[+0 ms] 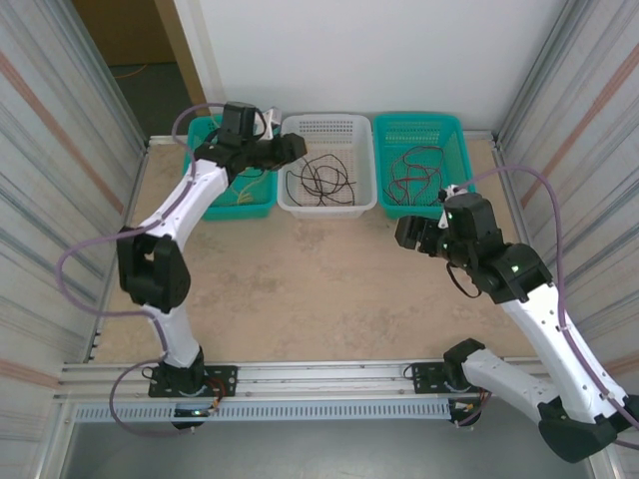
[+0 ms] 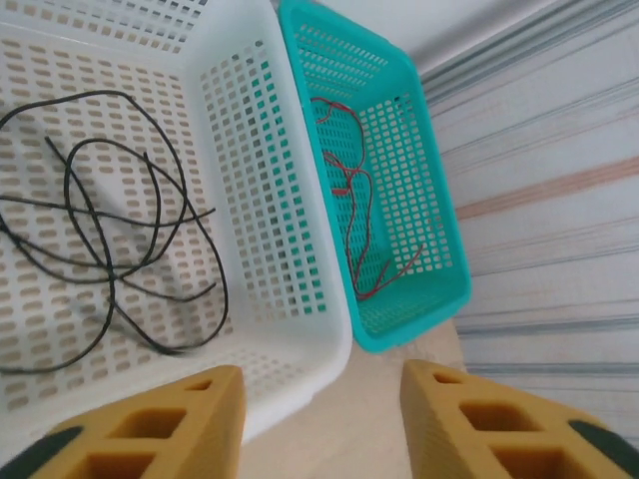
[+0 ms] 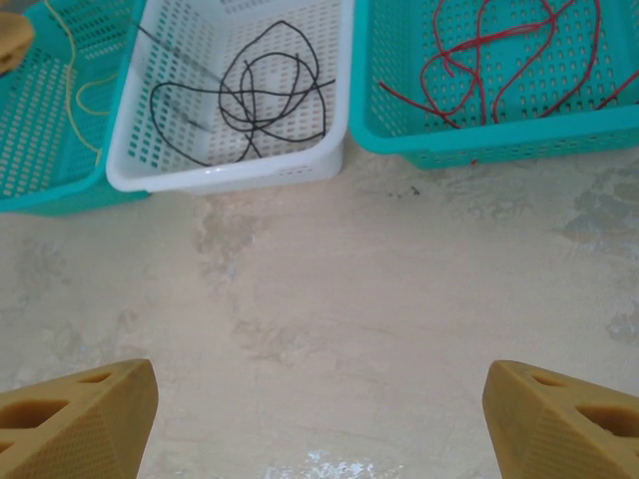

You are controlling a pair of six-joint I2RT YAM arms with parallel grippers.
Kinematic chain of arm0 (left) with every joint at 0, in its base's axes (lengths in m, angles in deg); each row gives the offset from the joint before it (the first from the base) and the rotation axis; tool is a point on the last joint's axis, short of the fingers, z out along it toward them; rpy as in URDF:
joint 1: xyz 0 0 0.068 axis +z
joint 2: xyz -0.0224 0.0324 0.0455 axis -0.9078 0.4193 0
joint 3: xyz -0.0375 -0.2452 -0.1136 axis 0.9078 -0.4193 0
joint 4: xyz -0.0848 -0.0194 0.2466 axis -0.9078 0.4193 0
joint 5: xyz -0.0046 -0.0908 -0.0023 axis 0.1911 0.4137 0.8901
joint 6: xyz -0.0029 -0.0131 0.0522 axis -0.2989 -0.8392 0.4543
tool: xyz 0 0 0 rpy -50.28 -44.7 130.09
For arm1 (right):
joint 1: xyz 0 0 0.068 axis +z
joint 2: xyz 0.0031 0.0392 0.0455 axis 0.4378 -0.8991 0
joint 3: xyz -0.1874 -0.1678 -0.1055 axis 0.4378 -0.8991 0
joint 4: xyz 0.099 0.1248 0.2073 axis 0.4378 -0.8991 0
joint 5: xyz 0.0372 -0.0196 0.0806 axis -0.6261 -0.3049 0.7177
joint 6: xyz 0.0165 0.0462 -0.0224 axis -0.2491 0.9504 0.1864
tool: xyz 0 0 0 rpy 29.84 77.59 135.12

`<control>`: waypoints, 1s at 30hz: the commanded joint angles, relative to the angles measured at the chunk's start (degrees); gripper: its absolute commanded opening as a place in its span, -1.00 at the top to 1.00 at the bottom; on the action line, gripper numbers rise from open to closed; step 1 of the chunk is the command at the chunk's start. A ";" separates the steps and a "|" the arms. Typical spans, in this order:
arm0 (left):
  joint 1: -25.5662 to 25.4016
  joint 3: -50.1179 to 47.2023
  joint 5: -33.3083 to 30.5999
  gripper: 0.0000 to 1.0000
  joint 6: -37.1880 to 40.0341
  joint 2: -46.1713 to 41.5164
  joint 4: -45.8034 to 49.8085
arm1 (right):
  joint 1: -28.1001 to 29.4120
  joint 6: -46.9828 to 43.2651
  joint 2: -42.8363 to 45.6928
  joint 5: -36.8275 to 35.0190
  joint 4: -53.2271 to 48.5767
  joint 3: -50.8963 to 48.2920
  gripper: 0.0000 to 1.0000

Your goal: Untangle the cables

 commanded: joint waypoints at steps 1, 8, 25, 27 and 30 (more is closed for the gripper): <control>-0.86 3.57 1.86 -0.94 -0.63 4.40 -2.33 | 0.44 2.04 1.56 -1.43 -0.15 -0.77 -0.69; -3.47 0.51 -3.93 -0.97 5.70 0.84 -1.08 | 0.45 2.15 3.00 -2.33 2.97 -2.25 -0.77; 5.91 -65.70 -57.28 -0.97 33.49 -48.64 -29.94 | -6.18 -11.67 9.65 -31.75 40.61 -33.40 -0.98; 10.59 -70.65 -56.48 -0.97 33.18 -49.11 -35.93 | -10.45 -11.81 5.76 -33.76 44.66 -36.27 -0.98; 14.67 -77.33 -55.67 -0.97 35.06 -45.64 -50.28 | -16.38 -14.08 -0.93 -33.79 56.15 -41.56 -0.98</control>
